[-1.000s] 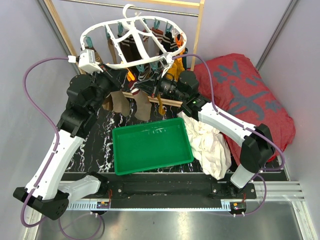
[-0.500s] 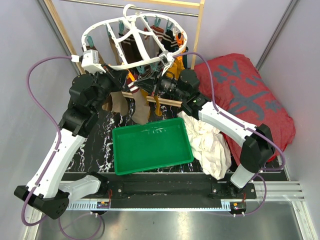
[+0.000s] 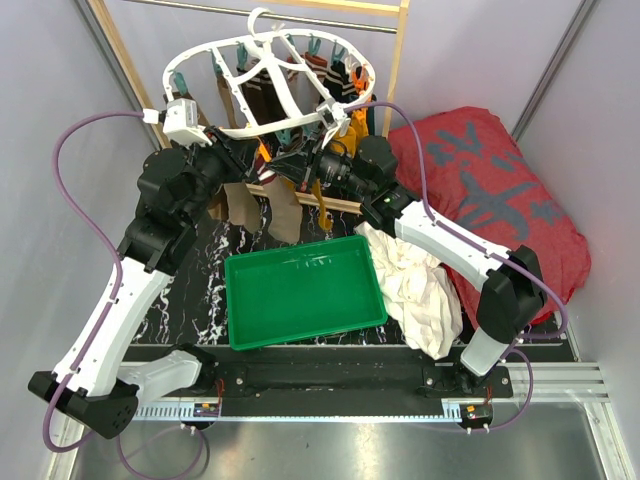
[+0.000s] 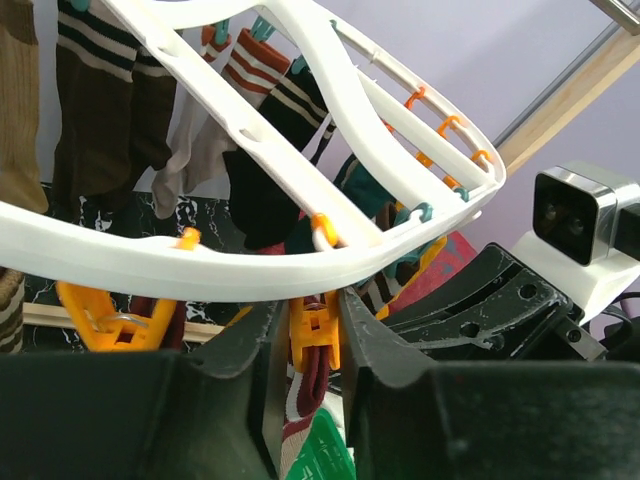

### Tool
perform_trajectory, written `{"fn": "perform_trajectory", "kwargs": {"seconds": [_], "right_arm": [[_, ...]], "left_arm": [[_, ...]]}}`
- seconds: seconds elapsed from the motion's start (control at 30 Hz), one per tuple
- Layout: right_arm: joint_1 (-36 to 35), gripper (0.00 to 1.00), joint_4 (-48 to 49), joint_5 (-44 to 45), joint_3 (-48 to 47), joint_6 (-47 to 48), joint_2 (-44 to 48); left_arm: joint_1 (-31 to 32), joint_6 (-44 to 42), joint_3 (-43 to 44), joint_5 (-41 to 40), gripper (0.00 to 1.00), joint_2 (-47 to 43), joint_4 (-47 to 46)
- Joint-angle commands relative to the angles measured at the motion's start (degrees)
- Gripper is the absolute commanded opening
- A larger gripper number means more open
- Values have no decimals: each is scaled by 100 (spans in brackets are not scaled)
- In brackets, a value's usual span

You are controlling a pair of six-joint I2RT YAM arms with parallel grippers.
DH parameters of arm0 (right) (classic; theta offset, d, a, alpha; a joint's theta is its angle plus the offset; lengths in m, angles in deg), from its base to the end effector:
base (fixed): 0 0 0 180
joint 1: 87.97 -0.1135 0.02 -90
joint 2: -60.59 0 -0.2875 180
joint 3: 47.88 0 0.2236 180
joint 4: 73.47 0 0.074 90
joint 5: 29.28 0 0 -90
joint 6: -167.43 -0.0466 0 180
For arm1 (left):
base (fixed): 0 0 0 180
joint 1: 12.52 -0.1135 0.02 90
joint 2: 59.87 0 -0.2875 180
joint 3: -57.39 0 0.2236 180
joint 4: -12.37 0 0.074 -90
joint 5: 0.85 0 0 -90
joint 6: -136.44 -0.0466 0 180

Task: Clip the socks to the hanger
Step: Clamp the sock onto the hanger, then reset both arms

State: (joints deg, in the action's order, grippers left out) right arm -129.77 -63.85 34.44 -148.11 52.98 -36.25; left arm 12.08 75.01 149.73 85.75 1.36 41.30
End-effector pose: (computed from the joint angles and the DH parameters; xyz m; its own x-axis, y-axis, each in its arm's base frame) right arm 0.2772 0.2755 0.4382 -0.2277 0.2942 -0.9282 -0.9063 0.2846 0.3125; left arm 0.1771 -0.0780 0.4856 -0.1426 -0.4598 -0.8765 0.3342 0.8112 -0.4799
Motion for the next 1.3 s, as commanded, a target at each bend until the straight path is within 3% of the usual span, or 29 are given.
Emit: {"fn": "perform_trajectory", "kwargs": {"seconds": [0.0,0.23,0.3,0.33,0.43,0.47,0.6,0.7,0.87,1.03,1.2,1.27], "right_arm": [[49,0,346,-17,-349,-60,16],[49,0,364,-17,-402,-60,42],[41,1,364,-26,-402,-60,51],[49,3,364,-35,-402,-60,60],[49,19,329,-17,-332,1,112],[49,31,285,35,-262,27,182],[49,60,-84,421,19,500,507],[58,75,-453,931,362,878,885],[67,89,-1208,2036,1039,1512,1895],[58,99,-1981,3513,1810,2101,3228],[67,100,-2307,5324,2752,2251,4531],[67,100,-3219,5861,2640,2277,4639]], "left_arm": [[1,7,31,261,31,-41,-388],[10,-45,66,191,40,-50,-326],[10,-63,92,190,48,-59,-300],[1,-63,101,182,57,-67,-291],[1,-89,171,182,70,-120,-238],[1,-107,189,182,73,-138,-194],[1,-159,259,217,89,-400,-54],[1,-247,250,261,98,-673,104],[1,-607,137,314,99,-1296,587],[1,-1370,-293,-222,99,-2149,1080],[10,-1759,-1348,-1142,99,-3537,1159],[10,-1934,-1673,-1355,99,-4046,1221]]}}
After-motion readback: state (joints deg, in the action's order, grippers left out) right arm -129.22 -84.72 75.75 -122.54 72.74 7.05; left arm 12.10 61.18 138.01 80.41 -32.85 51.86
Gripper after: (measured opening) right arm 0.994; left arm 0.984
